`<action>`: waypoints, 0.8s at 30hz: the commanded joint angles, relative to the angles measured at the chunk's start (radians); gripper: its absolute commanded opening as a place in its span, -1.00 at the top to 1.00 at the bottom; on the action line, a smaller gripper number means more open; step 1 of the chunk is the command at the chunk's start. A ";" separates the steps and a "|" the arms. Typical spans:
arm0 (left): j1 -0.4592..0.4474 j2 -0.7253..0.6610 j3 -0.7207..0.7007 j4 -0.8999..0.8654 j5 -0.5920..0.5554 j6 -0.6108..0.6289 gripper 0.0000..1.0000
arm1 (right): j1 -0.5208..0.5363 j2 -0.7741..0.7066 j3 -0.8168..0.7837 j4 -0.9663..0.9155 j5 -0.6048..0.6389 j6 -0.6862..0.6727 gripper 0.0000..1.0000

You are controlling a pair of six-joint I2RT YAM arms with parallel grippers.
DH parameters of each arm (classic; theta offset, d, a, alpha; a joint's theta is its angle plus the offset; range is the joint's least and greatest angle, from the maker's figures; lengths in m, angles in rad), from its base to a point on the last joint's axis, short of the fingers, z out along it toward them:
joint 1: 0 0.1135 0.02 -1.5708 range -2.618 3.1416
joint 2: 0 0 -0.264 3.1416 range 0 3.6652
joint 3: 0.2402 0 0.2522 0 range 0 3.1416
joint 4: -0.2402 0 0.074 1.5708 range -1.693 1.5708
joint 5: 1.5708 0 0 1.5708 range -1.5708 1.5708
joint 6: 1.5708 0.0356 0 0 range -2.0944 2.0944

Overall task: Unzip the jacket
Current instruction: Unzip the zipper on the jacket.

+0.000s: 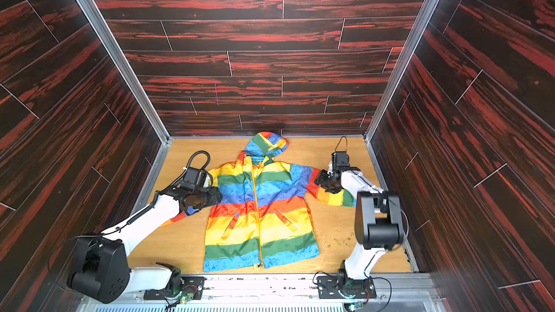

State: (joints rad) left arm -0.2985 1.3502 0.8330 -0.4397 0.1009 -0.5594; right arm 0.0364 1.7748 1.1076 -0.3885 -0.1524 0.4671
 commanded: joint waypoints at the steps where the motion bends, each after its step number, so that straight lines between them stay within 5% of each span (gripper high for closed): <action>1: -0.015 0.024 -0.048 0.013 0.049 -0.116 0.14 | -0.025 0.078 0.029 0.034 -0.080 0.034 -0.05; 13: -0.075 0.048 -0.145 0.092 0.056 -0.198 0.55 | -0.238 0.170 -0.003 0.151 -0.108 0.137 0.11; 20: -0.113 -0.024 -0.153 0.033 0.024 -0.125 0.58 | -0.341 0.144 0.061 0.121 -0.115 0.040 0.10; 22: -0.140 -0.044 -0.131 -0.002 -0.021 -0.093 0.45 | -0.342 0.145 0.117 0.058 -0.121 -0.015 0.06; 24: -0.158 -0.073 -0.110 -0.039 -0.056 -0.082 0.10 | -0.342 0.113 0.131 0.024 -0.117 -0.053 0.02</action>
State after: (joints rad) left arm -0.4362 1.3296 0.6819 -0.4114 0.1108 -0.6670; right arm -0.3157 1.9034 1.2018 -0.2901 -0.2707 0.4984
